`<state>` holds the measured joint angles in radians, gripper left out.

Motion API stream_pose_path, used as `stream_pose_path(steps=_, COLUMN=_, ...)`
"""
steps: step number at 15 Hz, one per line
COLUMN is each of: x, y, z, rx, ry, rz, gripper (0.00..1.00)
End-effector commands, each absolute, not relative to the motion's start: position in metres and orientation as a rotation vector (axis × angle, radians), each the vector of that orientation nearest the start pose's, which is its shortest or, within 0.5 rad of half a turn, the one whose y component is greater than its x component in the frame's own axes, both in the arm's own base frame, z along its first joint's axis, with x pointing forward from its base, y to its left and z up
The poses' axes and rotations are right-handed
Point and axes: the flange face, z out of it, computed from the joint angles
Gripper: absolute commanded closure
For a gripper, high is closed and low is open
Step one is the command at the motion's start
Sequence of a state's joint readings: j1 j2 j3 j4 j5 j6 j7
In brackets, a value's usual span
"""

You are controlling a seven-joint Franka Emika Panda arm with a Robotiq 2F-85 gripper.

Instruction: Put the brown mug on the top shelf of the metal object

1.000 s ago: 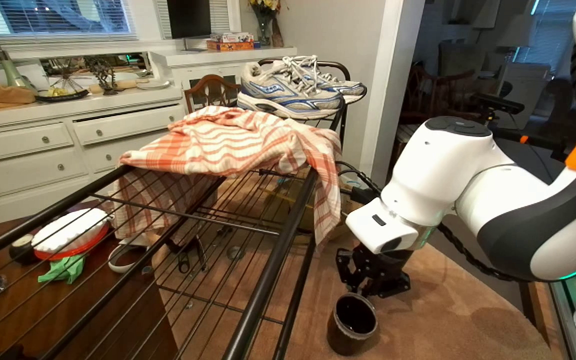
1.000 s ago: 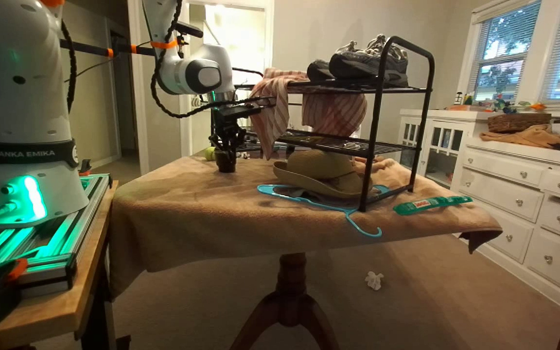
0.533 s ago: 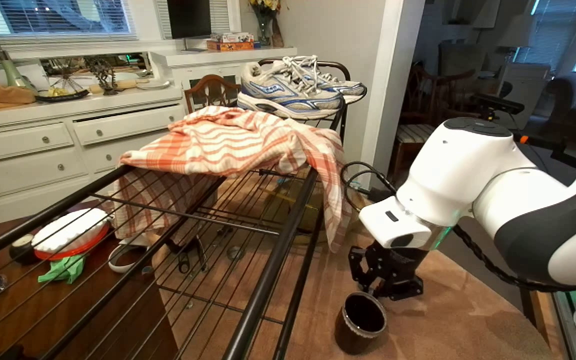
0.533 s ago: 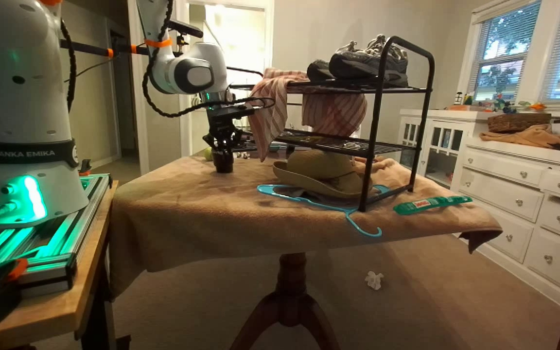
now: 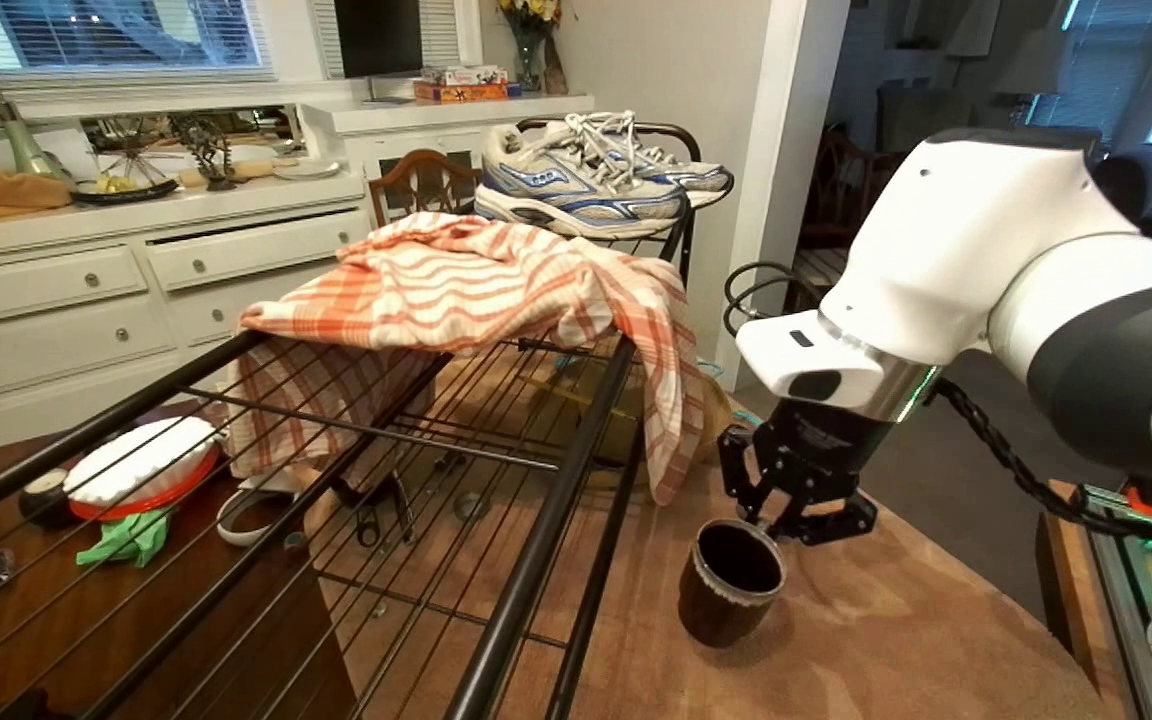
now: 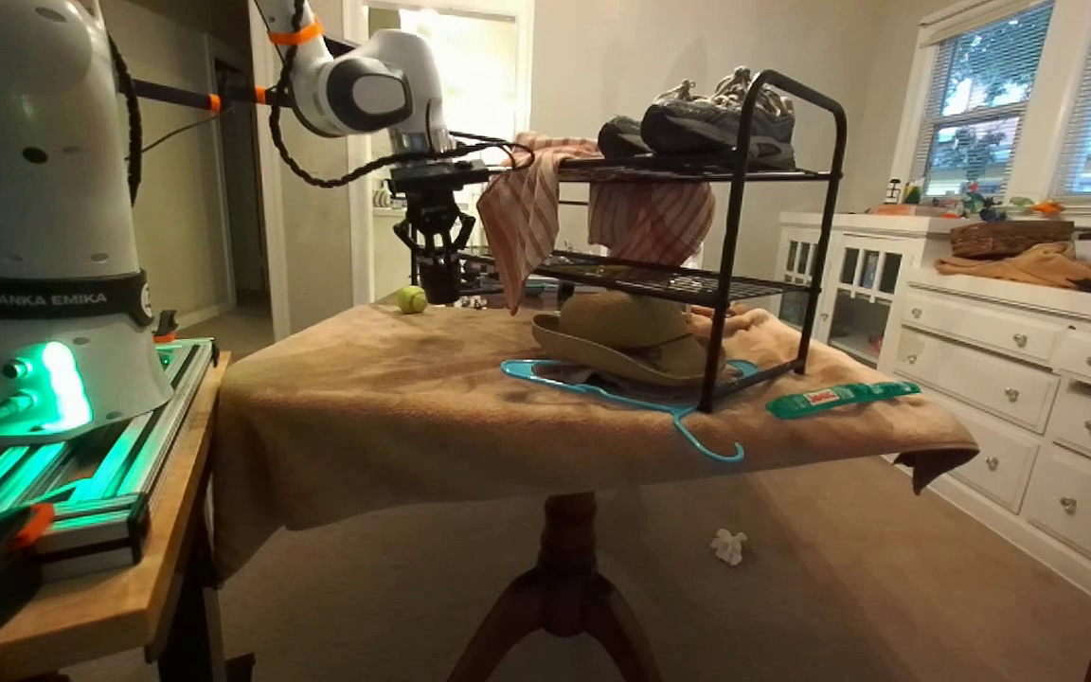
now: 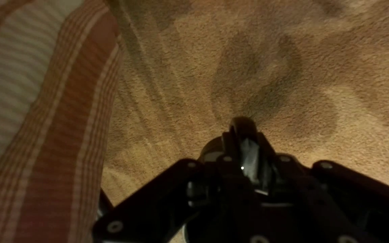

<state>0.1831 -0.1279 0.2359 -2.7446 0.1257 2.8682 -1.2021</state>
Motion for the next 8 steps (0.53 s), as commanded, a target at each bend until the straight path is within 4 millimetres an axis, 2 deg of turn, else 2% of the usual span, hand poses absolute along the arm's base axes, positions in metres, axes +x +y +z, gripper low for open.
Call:
stream_pose_path(steps=1, x=0.369, y=0.149, z=0.332, rx=-2.409, ry=-2.124, rz=-0.254, gripper=0.96)
stream_pose_path(steps=2, x=0.364, y=0.145, z=0.344, rx=-2.417, ry=-2.112, rz=-0.207, gripper=0.96)
stream_pose_path(steps=3, x=0.345, y=0.137, z=0.356, rx=-2.412, ry=-2.094, rz=-0.181, gripper=0.96)
stream_pose_path(steps=6, x=0.328, y=0.133, z=0.404, rx=-2.447, ry=-2.046, rz=-0.125, gripper=0.96)
stream_pose_path(steps=8, x=0.318, y=0.133, z=0.438, rx=-2.389, ry=-2.068, rz=-0.113, gripper=0.96)
